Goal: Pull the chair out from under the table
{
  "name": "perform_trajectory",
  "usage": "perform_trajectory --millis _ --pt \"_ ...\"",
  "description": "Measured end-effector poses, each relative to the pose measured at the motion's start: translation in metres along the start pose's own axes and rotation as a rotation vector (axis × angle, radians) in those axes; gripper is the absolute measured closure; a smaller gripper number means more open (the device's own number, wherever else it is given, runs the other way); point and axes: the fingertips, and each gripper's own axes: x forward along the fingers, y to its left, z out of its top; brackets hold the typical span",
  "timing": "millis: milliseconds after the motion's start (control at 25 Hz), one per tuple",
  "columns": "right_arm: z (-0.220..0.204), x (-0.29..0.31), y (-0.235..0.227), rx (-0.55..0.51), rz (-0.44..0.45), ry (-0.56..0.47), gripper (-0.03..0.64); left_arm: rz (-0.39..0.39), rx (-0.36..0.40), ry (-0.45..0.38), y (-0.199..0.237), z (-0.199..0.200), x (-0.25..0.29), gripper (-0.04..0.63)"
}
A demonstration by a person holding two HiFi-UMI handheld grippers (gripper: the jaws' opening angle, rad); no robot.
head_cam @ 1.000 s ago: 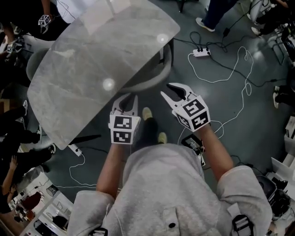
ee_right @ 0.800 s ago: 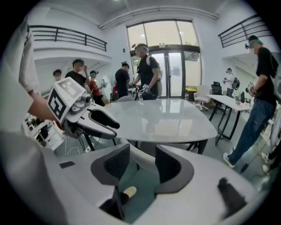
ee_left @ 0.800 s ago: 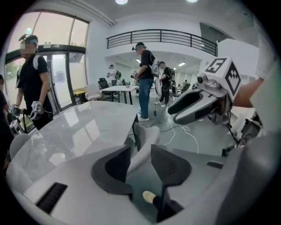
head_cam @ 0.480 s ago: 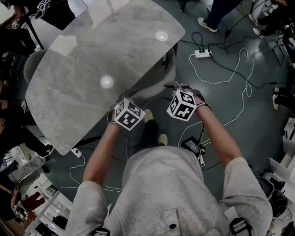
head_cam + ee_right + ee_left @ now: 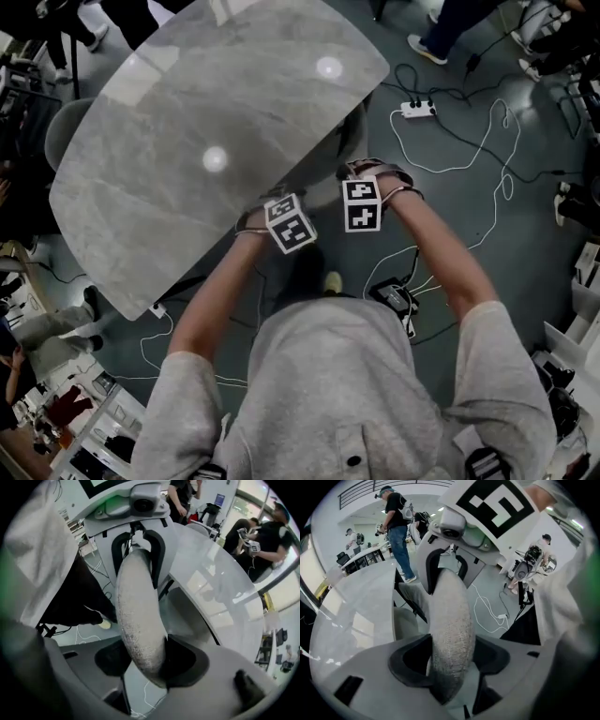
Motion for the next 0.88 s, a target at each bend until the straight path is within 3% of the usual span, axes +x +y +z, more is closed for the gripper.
perform_trajectory --millis 200,480,560,720,880 --pt "-0.011 0.016 -0.004 -0.132 -0.009 0.066 0.41 -0.014 0.079 0.077 0.002 -0.011 0.02 0.355" --pt "-0.015 0.031 -0.005 -0.172 0.009 0.089 0.411 -0.079 0.103 0.066 -0.001 -0.013 0.025 0.391" --pt "-0.014 0.03 -0.004 -0.196 -0.026 0.084 0.444 -0.051 0.121 0.067 -0.002 -0.013 0.024 0.408" --pt "-0.013 0.031 -0.005 -0.229 -0.058 0.084 0.485 0.081 0.166 0.047 0.005 -0.011 0.024 0.503" --pt "-0.015 0.03 -0.002 -0.234 -0.058 0.086 0.491 0.065 0.152 0.055 0.001 -0.01 0.024 0.503"
